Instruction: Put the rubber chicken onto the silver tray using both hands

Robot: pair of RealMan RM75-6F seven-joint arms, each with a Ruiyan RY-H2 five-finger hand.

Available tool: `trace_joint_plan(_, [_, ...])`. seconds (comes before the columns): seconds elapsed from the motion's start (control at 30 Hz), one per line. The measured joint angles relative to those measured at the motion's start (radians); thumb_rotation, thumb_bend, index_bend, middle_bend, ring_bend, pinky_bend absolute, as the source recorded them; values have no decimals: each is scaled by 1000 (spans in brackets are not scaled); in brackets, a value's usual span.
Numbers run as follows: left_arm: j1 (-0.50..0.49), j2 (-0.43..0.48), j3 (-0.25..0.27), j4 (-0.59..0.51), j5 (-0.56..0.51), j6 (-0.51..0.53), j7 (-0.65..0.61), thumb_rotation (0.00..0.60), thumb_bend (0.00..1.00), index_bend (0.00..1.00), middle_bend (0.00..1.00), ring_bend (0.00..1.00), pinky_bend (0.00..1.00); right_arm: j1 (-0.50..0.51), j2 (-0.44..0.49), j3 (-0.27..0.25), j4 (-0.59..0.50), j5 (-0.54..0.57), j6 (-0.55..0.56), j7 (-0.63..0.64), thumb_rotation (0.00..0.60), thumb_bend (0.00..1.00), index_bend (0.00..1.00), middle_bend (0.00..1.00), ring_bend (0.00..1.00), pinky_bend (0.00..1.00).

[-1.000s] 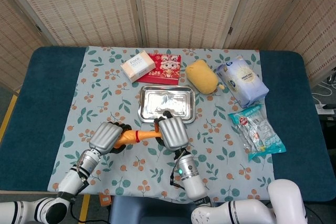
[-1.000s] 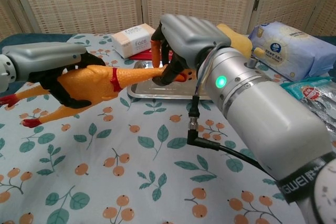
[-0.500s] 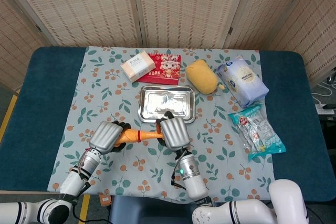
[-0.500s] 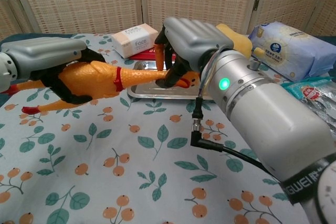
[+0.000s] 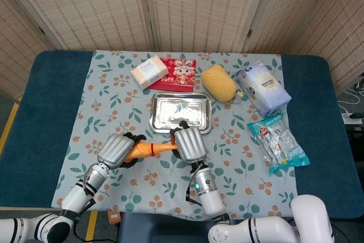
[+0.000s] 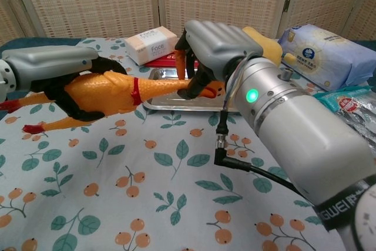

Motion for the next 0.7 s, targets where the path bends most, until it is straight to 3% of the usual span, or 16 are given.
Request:
trace_joint_plan(0.23, [-28, 67, 0, -57, -85, -65, -32, 600, 296, 0, 0, 0, 15, 0, -2, -2, 9, 2, 1, -7, 600, 368, 929, 705, 826, 1000])
trace_joint_plan(0.53, [-50, 102, -12, -52, -104, -116, -124, 600, 292, 0, 0, 0, 24, -4, 1, 0, 7, -9, 3, 7, 600, 367, 929, 705, 826, 1000])
trace_joint_plan(0.6, [-51, 96, -10, -47, -101, -106, -119, 600, 294, 3, 1, 2, 83, -5, 3, -1, 4, -15, 4, 10, 600, 367, 929, 705, 826, 1000])
trace_joint_plan(0.7, [-48, 77, -10, -34, -90, -66, -110, 600, 367, 251, 202, 164, 332, -7, 5, -3, -4, -20, 6, 11, 600, 367, 929, 705, 826, 1000])
